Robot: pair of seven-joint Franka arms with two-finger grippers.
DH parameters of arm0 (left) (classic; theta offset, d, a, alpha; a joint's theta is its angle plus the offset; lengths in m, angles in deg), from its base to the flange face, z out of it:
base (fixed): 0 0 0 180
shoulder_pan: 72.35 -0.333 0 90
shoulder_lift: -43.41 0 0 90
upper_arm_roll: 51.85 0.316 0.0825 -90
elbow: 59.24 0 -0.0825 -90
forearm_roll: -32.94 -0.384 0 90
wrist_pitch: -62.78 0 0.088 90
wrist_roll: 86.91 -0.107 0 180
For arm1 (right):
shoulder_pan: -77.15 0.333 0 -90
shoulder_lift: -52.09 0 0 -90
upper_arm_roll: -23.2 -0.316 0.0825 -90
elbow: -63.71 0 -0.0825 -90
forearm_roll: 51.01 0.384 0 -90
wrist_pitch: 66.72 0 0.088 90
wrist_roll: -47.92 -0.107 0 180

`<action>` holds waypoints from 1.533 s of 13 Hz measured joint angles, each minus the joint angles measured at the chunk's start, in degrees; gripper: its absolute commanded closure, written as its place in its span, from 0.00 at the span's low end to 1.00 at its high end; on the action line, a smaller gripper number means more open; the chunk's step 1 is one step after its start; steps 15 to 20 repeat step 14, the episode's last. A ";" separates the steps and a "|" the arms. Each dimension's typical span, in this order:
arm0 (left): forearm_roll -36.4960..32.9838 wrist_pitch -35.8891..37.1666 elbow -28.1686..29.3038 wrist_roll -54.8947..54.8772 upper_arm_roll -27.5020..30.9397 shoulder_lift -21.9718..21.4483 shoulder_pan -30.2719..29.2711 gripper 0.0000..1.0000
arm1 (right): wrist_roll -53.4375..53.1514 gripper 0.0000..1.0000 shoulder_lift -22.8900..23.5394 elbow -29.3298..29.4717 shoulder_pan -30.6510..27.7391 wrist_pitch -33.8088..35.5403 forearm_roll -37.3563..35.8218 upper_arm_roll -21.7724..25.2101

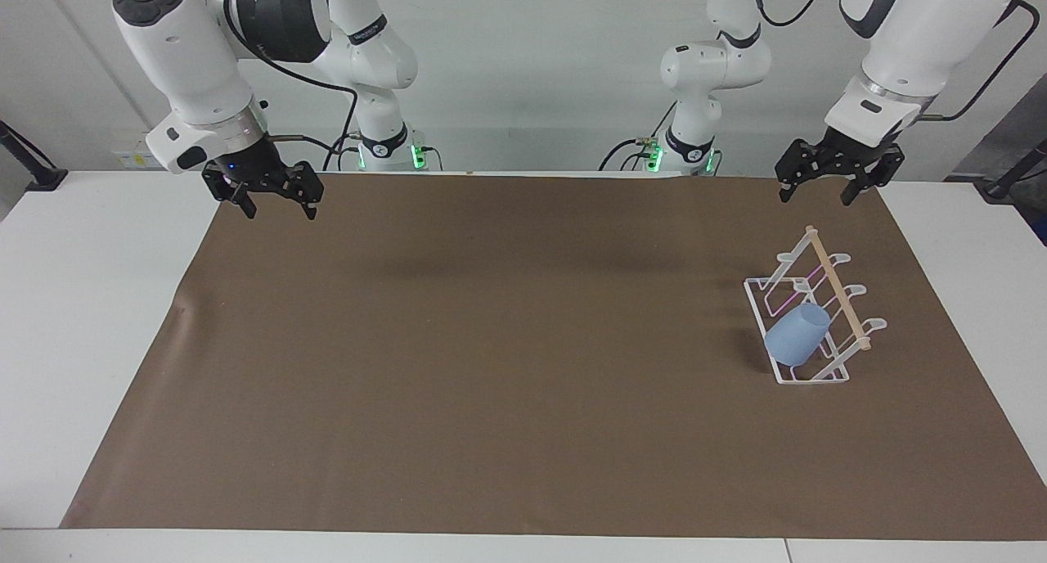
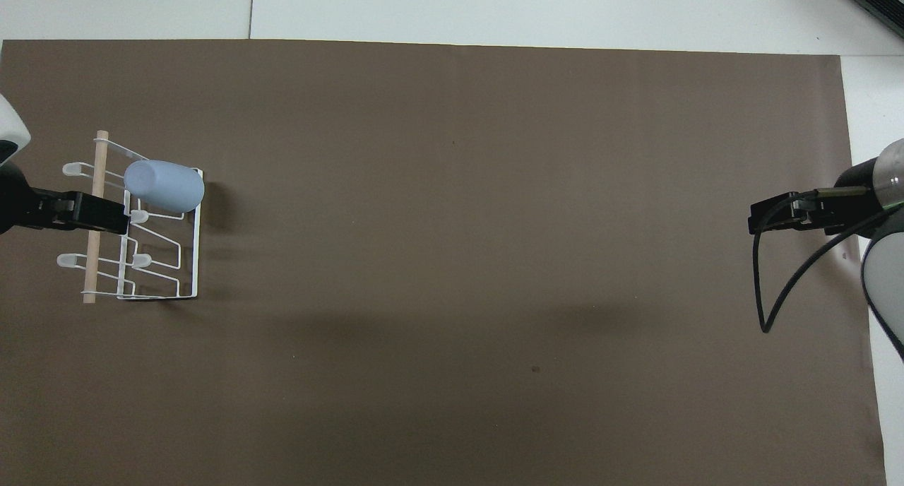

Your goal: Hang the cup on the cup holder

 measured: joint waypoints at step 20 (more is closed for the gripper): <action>0.73 -0.11 0.86 -0.31 0.78 -0.01 -0.37 0.00 | 0.00 0.00 0.00 0.00 0.00 0.00 0.00 0.00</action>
